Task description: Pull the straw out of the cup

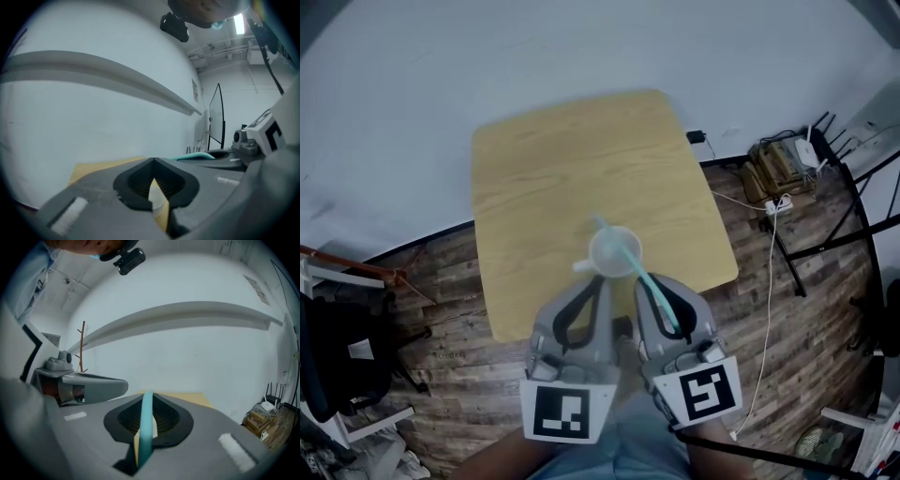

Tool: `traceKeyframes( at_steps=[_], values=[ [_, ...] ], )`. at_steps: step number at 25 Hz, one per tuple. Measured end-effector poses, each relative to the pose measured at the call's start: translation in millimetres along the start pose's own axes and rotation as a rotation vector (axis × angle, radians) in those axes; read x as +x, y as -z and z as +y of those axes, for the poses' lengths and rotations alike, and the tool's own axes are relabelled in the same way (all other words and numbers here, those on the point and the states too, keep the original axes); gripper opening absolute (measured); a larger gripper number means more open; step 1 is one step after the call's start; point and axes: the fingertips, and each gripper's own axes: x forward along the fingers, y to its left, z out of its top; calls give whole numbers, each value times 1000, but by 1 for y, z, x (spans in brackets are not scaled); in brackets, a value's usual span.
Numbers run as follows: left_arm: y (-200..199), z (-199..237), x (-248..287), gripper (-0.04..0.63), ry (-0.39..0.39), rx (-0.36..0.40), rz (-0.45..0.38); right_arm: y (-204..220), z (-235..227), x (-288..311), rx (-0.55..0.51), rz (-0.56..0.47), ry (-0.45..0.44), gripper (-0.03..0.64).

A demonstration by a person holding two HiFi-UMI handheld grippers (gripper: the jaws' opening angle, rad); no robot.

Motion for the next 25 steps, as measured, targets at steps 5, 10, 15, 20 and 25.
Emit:
traceKeyframes(
  at_steps=[5, 10, 15, 20, 25],
  values=[
    [-27, -7, -21, 17, 12, 34, -80, -34, 12, -17, -43, -91, 22, 32],
    [-52, -7, -44, 18, 8, 45, -154, -62, 25, -34, -91, -165, 41, 8],
    [-70, -8, -64, 18, 5, 65, -206, -81, 40, -47, -121, -214, 44, 8],
    [-82, -11, -73, 18, 14, 84, -237, -96, 49, -55, -139, -249, 45, 8],
    [-88, -11, -80, 17, 24, 96, -258, -103, 55, -59, -148, -264, 52, 8]
  ],
)
